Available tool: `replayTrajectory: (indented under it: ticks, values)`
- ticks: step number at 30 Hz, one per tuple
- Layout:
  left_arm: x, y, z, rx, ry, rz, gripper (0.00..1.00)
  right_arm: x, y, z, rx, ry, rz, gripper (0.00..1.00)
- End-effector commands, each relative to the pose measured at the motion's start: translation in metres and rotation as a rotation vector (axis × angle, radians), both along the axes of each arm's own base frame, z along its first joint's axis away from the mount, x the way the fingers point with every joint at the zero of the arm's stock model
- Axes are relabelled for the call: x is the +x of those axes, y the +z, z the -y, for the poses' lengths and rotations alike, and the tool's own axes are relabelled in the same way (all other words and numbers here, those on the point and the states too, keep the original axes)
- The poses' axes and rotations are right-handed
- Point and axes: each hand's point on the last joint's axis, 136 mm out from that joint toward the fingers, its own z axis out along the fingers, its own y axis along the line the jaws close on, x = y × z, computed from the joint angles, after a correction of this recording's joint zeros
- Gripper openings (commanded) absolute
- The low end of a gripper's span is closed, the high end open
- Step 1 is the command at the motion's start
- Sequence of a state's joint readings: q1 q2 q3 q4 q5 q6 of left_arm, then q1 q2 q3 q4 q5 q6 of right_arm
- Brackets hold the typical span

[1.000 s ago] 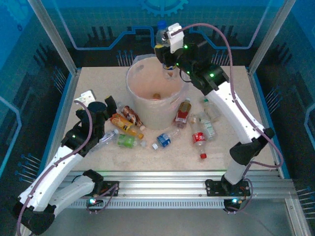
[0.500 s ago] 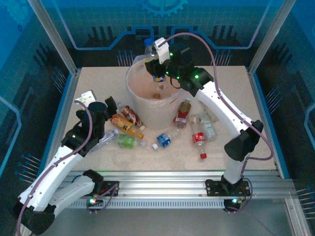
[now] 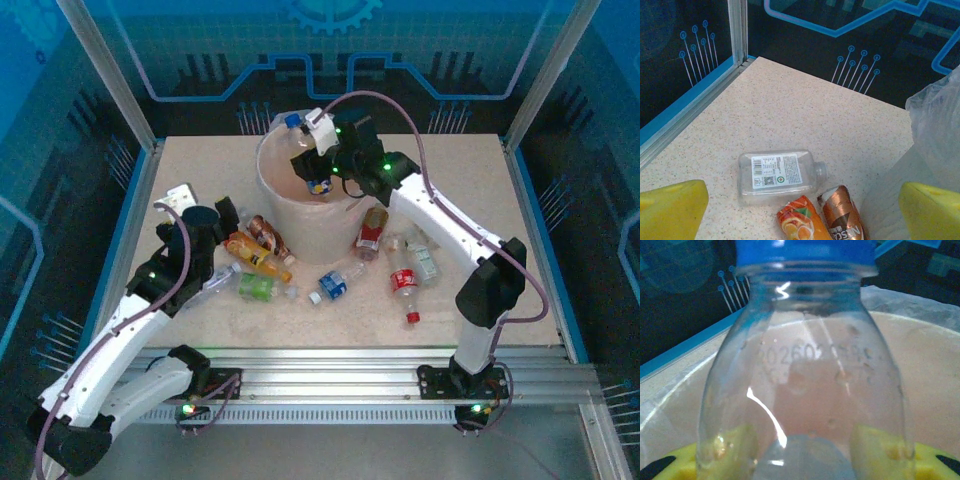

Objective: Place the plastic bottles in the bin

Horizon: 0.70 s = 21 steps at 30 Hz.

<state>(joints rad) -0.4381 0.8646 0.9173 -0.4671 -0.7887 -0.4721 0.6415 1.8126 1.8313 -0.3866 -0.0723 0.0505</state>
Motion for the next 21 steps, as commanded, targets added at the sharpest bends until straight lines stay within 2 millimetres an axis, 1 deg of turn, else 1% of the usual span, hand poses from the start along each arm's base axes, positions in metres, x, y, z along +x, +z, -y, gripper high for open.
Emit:
replayTrajectory:
  ticks: [1,4,10,13,16,21]
  values:
    - [-0.001,-0.004,-0.003,0.010,0.008,-0.020,0.99,-0.010,0.003,-0.020,0.031,0.102,0.019,0.47]
    - [-0.001,-0.006,-0.003,0.014,0.009,-0.025,0.99,-0.010,-0.001,-0.027,0.045,0.133,0.015,0.47]
    - [-0.001,-0.005,-0.003,0.016,0.009,-0.026,0.99,-0.011,0.005,-0.042,0.119,0.195,0.039,0.47]
    - [0.000,-0.005,-0.003,0.018,0.009,-0.030,0.99,-0.009,0.003,-0.048,0.141,0.215,0.046,0.48]
    - [-0.001,-0.005,-0.003,0.021,0.009,-0.032,0.99,-0.006,0.000,-0.053,0.147,0.227,0.048,0.51]
    - [-0.001,-0.006,-0.004,0.026,0.010,-0.037,0.99,0.001,-0.011,-0.054,0.142,0.221,0.039,0.58]
